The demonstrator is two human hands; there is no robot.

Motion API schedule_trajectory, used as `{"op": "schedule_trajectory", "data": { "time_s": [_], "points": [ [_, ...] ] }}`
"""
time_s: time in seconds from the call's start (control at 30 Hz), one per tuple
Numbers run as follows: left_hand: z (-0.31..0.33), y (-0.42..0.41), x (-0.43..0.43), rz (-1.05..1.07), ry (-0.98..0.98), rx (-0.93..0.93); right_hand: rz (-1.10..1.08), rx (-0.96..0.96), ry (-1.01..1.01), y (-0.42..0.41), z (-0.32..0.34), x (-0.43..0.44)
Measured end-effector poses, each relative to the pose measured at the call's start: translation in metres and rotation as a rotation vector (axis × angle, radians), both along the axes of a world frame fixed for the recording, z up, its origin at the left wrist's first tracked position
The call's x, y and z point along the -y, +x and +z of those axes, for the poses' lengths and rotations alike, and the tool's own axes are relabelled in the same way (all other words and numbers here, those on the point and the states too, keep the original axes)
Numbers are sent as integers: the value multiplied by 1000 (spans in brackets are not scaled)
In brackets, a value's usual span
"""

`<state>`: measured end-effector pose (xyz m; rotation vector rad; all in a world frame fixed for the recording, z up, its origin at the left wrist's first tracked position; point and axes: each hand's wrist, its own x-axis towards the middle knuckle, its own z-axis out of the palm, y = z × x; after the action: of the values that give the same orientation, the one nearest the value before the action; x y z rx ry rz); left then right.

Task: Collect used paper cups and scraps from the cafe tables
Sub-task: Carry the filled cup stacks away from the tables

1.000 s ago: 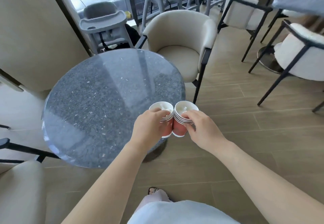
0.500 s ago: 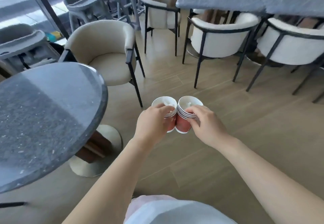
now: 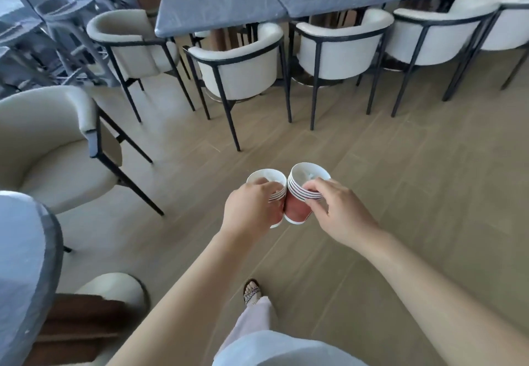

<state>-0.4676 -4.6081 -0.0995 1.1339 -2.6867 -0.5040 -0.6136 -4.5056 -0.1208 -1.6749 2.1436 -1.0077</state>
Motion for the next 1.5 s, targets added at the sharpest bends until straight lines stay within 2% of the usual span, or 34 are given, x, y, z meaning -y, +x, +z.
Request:
{"op": "schedule_trajectory", "data": {
  "time_s": [0.33, 0.53, 0.8, 0.97, 1.17, 1.5],
  "points": [
    [-13, -118, 35, -143, 57, -10, -193, -4, 39, -95, -12, 15],
    [-24, -231, 86, -267, 103, -45, -304, -28, 81, -197, -18, 42],
    [-26, -378, 133, -461, 71, -64, -496, -31, 89, -322, -18, 52],
    [-23, -481, 129, -635, 60, -66, -626, -37, 81, -398, -20, 35],
    [-25, -641, 103, -813, 29, -70, -746, -58, 48, -532, -33, 13],
    [-27, -887, 56, -905, 71, -19, -819, -105, 84, -760, -35, -38]
  ]
}}
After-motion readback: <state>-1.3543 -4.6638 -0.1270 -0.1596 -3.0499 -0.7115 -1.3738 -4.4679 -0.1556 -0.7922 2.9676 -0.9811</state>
